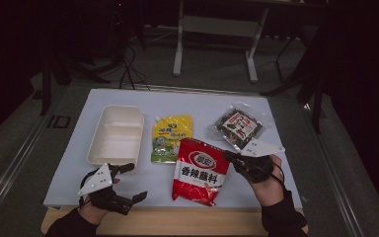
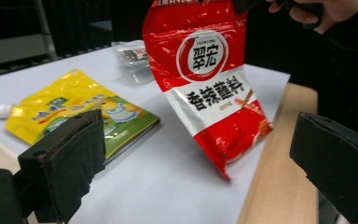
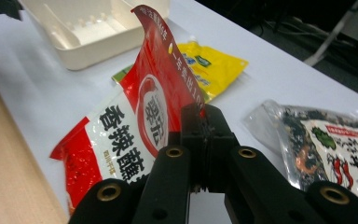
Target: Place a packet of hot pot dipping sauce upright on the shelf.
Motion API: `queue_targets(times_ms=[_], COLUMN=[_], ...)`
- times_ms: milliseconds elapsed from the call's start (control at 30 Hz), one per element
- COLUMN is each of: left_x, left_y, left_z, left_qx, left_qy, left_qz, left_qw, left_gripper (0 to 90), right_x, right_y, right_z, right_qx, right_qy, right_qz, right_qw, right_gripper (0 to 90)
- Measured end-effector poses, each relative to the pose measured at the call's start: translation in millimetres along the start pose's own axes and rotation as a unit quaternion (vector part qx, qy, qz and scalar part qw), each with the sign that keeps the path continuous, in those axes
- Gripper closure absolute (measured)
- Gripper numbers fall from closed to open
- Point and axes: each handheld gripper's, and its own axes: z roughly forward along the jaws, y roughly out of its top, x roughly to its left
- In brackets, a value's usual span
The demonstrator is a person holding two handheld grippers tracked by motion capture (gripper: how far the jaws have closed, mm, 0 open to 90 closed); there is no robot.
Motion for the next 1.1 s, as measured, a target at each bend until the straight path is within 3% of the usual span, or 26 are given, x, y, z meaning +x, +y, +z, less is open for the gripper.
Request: queue_targets(times_ms=[267,333,600,867,1100], left_x=[-8.3,-10.0,-10.0,-11.1,-5.6], left_y=[11.7,13.9,19.9,24.7,32.3], left_z=[8.4,10.2,19.1,37.9,54.3], left_qx=[0.010,0.008,0.011,0.035,0.048], left_qy=[-0.011,-0.023,-0.031,-0.044,-0.036], left_qz=[-0.003,0.000,0.002,0.001,0.003], left_qw=[0.9999,0.9997,0.9995,0.9984,0.9982], left_gripper=[4.2,4.2,4.3,5.3,6.9], right_x=[12.2,13.3,21.8,27.6,29.0], right_y=[7.1,9.4,17.8,23.3,26.2], right_z=[-9.2,-11.7,-17.0,-18.6,-20.3], right_qx=[-0.005,-0.008,-0.015,-0.022,-0.021], right_qy=[0.016,0.017,0.029,0.039,0.043], right_qz=[-0.027,-0.031,-0.050,-0.065,-0.072], right_qw=[0.9995,0.9993,0.9982,0.9968,0.9962], right_gripper=[89.4,89.4,89.4,89.4,89.5])
